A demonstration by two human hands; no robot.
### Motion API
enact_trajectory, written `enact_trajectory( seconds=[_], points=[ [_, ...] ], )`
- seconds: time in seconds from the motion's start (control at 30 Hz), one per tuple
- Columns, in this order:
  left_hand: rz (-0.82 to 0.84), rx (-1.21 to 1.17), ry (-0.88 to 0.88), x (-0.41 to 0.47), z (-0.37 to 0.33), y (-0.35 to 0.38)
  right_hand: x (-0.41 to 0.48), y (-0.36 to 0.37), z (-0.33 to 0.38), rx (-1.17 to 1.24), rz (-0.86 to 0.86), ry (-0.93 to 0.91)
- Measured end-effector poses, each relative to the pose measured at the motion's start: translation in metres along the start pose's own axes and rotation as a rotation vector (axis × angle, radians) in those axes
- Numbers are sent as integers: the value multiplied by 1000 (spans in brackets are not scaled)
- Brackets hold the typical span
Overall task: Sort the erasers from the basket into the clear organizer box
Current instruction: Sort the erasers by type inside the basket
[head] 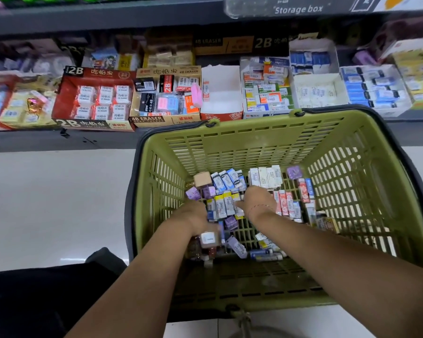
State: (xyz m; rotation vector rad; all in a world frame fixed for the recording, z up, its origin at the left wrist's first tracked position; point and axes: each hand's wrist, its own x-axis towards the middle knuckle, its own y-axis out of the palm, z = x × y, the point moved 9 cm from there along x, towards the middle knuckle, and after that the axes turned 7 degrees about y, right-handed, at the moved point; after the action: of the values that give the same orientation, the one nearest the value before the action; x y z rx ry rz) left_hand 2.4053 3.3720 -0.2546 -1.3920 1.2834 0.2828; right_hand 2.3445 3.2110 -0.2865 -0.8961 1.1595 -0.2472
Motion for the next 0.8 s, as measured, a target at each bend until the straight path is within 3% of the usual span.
enact_trajectory(
  seconds=[0.13,0.4,0.53,0.63,0.8],
  points=[
    [-246,-71,51,12,-5,-15,-4,5,8,-8,38,-56],
    [-344,-20,-92,27,18,4,-6,-5,2,164,57,-103],
    [-385,-68,-177,31,17,2,-2,3,-11,122,168,9],
    [-405,-111,-208,35,19,3,-1,16,-8,41,225,-27],
    [-439,-219,-227,35,24,7,0,23,-10,-7,225,40]
  ],
)
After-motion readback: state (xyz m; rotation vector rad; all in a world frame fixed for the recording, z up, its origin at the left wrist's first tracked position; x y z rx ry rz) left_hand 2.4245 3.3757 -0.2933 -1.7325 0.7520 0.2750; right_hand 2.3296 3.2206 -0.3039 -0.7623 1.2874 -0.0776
